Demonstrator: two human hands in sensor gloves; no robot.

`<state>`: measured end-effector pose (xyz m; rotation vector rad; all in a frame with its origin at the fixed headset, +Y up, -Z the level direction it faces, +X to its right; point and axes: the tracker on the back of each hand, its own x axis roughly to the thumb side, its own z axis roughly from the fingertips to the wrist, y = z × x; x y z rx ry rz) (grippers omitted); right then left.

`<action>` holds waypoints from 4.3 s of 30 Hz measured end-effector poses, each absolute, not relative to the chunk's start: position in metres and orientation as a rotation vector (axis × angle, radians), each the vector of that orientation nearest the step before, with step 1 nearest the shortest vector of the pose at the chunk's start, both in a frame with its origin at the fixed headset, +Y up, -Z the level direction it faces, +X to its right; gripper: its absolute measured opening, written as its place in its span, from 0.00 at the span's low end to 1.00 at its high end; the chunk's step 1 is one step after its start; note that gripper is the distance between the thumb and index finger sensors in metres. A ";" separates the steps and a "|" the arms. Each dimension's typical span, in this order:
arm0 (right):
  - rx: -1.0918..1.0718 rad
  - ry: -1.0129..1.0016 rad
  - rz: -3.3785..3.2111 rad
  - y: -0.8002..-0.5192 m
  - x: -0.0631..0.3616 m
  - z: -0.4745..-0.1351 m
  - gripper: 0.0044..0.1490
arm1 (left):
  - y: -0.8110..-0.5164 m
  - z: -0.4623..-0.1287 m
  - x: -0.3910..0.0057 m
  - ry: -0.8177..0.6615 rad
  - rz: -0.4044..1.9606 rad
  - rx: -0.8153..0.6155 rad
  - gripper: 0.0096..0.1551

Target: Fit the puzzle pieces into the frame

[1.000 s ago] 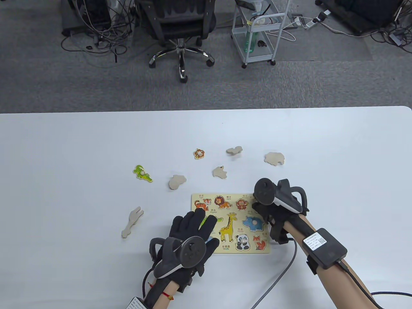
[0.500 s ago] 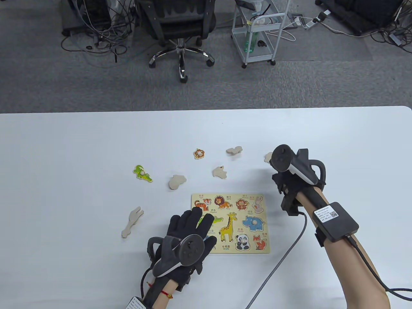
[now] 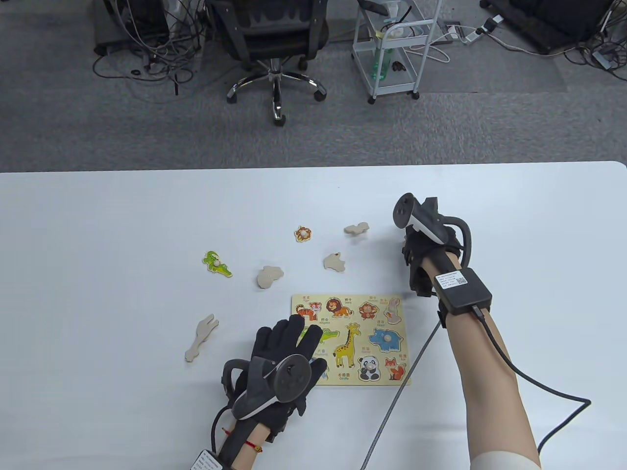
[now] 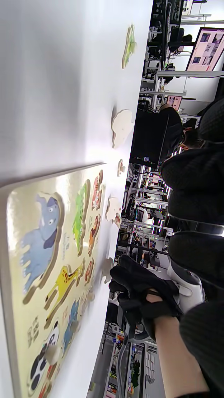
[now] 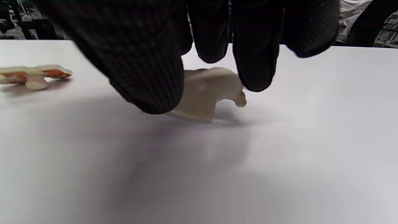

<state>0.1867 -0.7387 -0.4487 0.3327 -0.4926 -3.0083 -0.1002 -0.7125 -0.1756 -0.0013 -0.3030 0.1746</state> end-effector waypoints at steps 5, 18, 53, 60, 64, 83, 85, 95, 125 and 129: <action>0.342 -0.477 -2.978 -0.753 0.183 -0.458 0.46 | -0.712 -0.176 -0.100 -0.304 0.171 -0.009 0.39; 0.251 -0.275 -2.967 -0.732 0.184 -0.448 0.31 | -0.712 -0.176 -0.099 -0.309 0.152 -0.019 0.38; -0.815 -0.537 -4.433 -0.711 0.176 -0.199 0.27 | -0.711 -0.170 -0.088 -0.246 1.061 -0.043 0.23; -0.785 -0.425 -4.179 -0.706 0.180 -0.190 0.25 | -0.693 -0.160 -0.080 -0.331 0.587 0.118 0.23; -0.775 -0.537 -4.139 -0.714 0.177 -0.191 0.25 | -0.694 -0.157 -0.075 -0.348 0.557 0.113 0.23; -0.544 -0.642 -4.195 -0.740 0.172 -0.198 0.26 | -0.688 -0.128 -0.045 -0.435 0.018 0.521 0.25; -0.578 -0.664 -4.186 -0.741 0.170 -0.198 0.27 | -0.690 -0.128 -0.042 -0.445 0.017 0.523 0.27; -0.825 -0.783 -4.203 -0.745 0.162 -0.200 0.29 | -0.689 -0.123 -0.031 -0.511 -0.073 0.583 0.25; -0.422 -0.417 -4.129 -0.724 0.216 -0.216 0.37 | -0.725 -0.162 -0.047 -0.458 -0.282 0.143 0.24; -0.353 -0.421 -4.100 -0.725 0.225 -0.218 0.39 | -0.733 -0.166 -0.047 -0.442 -0.318 0.100 0.24</action>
